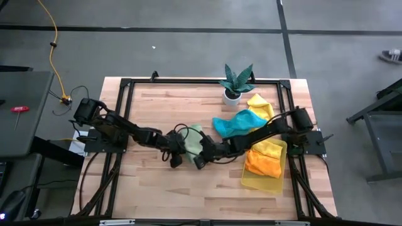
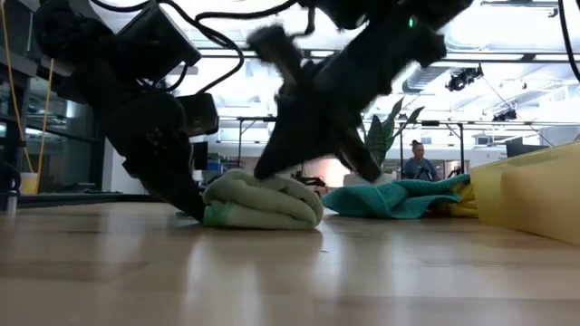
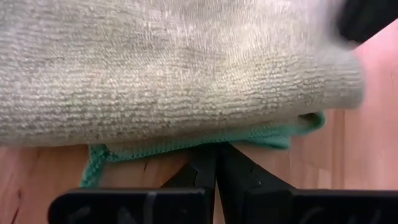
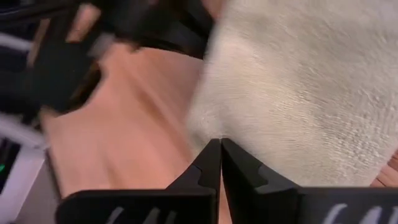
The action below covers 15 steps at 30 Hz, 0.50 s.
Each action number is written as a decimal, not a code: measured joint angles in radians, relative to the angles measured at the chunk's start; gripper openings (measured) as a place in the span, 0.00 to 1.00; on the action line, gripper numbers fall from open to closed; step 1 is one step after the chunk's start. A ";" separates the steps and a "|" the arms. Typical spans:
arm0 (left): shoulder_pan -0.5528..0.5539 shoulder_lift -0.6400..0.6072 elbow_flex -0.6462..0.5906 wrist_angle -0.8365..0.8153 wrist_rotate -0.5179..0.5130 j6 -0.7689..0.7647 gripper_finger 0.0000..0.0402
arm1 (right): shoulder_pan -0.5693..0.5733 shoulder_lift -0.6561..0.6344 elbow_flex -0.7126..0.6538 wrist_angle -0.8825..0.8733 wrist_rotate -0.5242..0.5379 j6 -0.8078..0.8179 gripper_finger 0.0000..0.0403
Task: Fold microfiber towels
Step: Fold the light green microfiber cloth, then put the light green microfiber cloth into the yellow bin
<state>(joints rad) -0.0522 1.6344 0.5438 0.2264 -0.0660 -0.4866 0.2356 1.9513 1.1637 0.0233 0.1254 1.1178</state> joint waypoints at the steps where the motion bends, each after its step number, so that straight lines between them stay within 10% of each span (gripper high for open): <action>1: 0.000 -0.008 0.001 -0.018 0.016 0.000 0.00 | 0.000 -0.019 0.000 -0.001 -0.013 -0.029 0.01; 15: -0.003 -0.360 0.000 -0.477 0.141 0.099 0.00 | -0.119 -0.217 0.000 -0.151 0.004 -0.155 0.08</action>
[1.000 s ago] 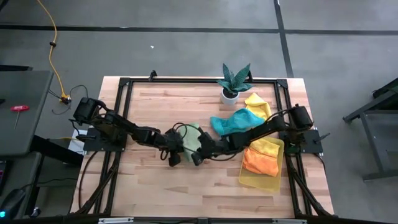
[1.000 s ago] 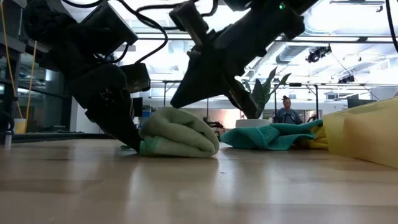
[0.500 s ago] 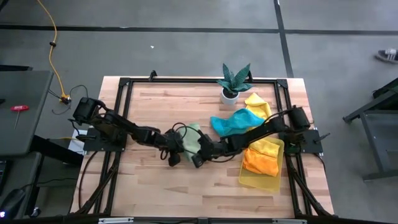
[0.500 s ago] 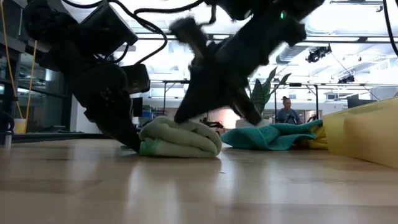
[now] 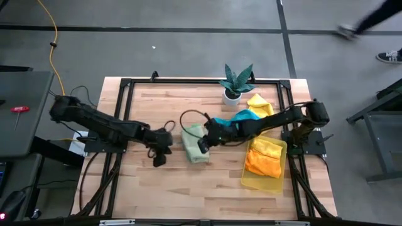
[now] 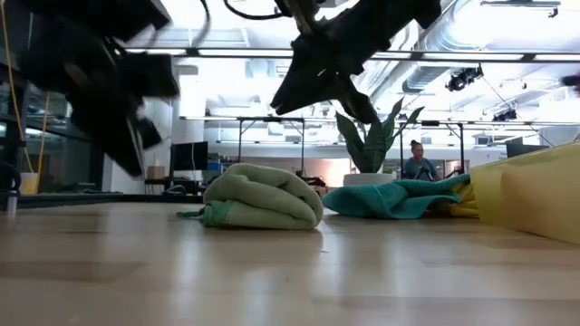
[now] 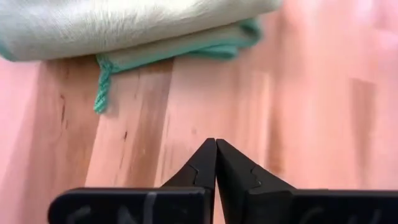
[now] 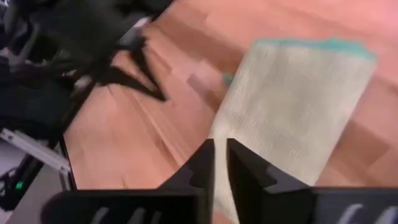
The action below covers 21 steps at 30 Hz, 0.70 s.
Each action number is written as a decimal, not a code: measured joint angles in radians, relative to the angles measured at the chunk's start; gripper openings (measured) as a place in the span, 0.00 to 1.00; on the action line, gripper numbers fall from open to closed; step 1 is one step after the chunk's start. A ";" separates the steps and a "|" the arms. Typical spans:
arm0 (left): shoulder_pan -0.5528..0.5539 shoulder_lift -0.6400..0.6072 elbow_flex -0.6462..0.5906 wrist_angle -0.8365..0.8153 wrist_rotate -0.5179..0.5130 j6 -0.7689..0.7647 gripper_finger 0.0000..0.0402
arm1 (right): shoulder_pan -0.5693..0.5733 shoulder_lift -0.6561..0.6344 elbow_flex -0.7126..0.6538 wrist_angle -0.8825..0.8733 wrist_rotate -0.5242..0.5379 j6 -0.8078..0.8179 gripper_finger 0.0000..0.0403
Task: Fold microfiber towels
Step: Put the light green microfiber cloth into the yellow bin
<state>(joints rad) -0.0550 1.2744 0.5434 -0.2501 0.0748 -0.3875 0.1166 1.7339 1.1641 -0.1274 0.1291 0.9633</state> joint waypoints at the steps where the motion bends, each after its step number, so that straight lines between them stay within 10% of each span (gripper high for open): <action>1: -0.001 -0.052 0.000 -0.034 0.002 0.003 0.00 | -0.014 -0.004 0.000 0.001 0.000 -0.001 0.11; 13: -0.023 -0.656 0.000 -0.205 -0.229 -0.079 0.00 | -0.091 -0.012 -0.001 -0.220 -0.129 0.160 0.58; 21: -0.040 -0.783 0.000 -0.186 -0.370 -0.118 0.00 | -0.101 0.115 -0.001 -0.135 -0.158 0.292 0.68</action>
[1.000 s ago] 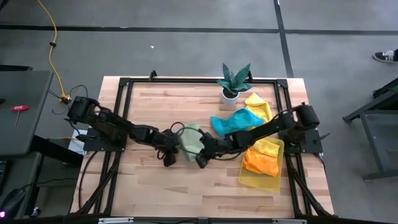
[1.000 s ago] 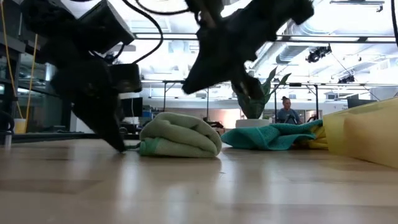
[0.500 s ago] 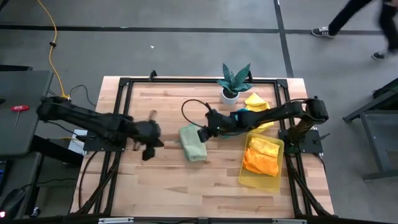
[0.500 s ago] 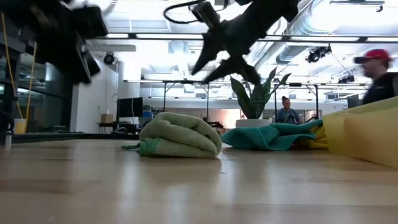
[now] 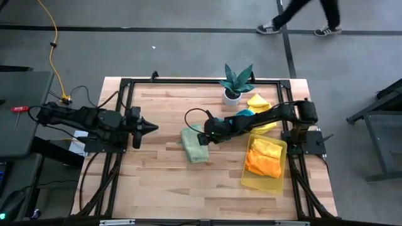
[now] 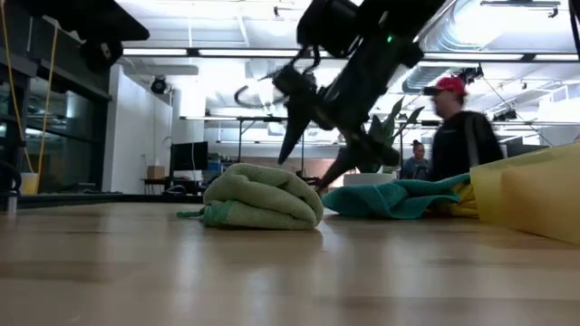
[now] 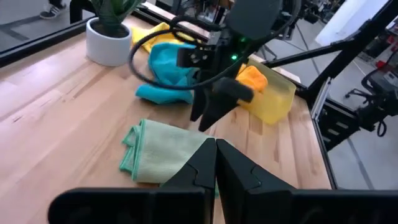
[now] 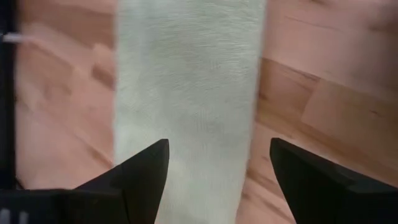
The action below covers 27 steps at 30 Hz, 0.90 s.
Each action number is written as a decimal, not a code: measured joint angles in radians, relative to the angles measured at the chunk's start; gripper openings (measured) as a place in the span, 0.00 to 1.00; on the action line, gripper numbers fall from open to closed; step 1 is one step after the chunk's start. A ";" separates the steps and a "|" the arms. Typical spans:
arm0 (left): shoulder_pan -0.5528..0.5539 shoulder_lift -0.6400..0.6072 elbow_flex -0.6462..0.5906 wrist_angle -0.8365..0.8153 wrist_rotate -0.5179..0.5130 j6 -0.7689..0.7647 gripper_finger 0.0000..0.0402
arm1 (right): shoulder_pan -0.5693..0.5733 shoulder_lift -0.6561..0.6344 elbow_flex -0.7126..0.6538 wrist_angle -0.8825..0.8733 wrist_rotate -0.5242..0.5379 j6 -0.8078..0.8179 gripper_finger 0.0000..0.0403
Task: Fold microfiber towels
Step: Put the light green microfiber cloth into the yellow bin
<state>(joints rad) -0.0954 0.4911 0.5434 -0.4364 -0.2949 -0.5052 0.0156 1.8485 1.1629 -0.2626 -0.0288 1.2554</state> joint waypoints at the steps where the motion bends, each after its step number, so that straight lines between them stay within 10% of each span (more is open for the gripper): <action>1: 0.000 -0.002 0.000 -0.001 0.000 0.000 0.00 | -0.003 0.013 0.000 0.006 -0.002 0.013 0.68; 21: 0.000 0.023 0.000 -0.004 0.004 -0.015 0.00 | -0.002 0.141 0.004 0.126 -0.021 0.098 0.67; 27: 0.000 0.023 0.000 -0.004 0.004 -0.015 0.00 | -0.001 0.148 0.002 0.124 0.006 0.093 0.48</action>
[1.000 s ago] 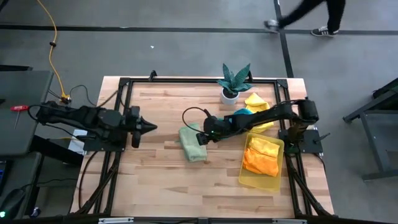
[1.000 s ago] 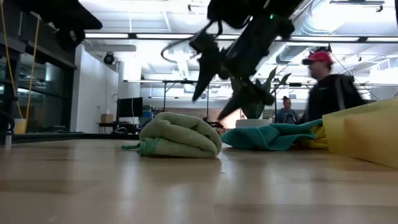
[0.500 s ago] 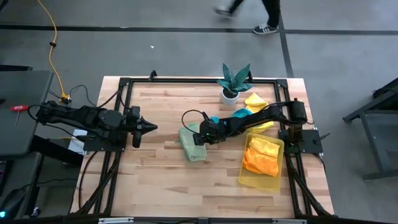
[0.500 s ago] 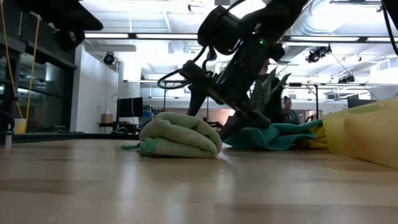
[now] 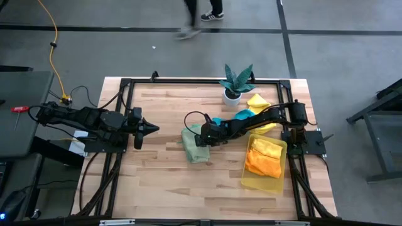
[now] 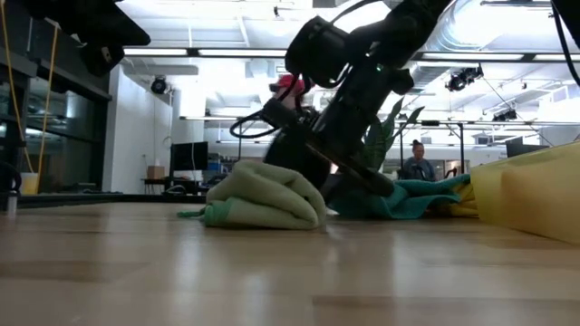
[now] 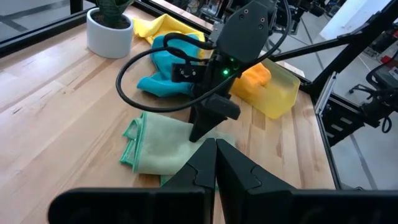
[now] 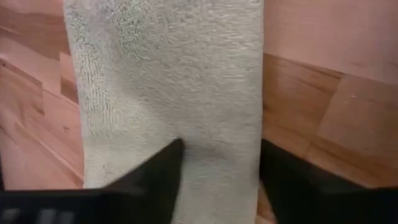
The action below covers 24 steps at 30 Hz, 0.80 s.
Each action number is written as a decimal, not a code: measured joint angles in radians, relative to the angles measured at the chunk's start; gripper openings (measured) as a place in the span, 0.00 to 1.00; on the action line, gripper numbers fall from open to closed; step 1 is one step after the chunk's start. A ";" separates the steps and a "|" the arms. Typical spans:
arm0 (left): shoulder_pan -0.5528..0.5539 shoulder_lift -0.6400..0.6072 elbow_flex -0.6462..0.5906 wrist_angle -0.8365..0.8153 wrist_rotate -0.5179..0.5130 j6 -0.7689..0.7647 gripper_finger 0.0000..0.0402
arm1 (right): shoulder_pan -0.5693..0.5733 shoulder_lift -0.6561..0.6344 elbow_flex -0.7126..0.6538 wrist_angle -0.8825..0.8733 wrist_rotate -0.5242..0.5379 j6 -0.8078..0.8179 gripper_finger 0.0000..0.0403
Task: Fold microfiber towels
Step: Put the light green microfiber cloth into the yellow bin
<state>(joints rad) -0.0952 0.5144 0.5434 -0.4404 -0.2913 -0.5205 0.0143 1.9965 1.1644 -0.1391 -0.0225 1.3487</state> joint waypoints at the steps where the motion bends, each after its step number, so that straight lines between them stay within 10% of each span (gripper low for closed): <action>1: 0.000 0.000 0.000 0.000 0.000 0.000 0.00 | 0.000 0.000 0.000 0.000 0.004 -0.001 0.41; 6: 0.000 0.000 0.000 0.000 0.000 0.002 0.00 | -0.006 0.008 -0.002 0.045 0.014 -0.045 0.05; 24: 0.000 0.000 0.000 -0.006 0.004 0.026 0.00 | 0.053 -0.254 -0.002 -0.013 -0.158 -0.364 0.00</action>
<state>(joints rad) -0.0948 0.5143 0.5430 -0.4469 -0.2871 -0.4942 0.0677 1.7426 1.1622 -0.1518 -0.1808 0.9851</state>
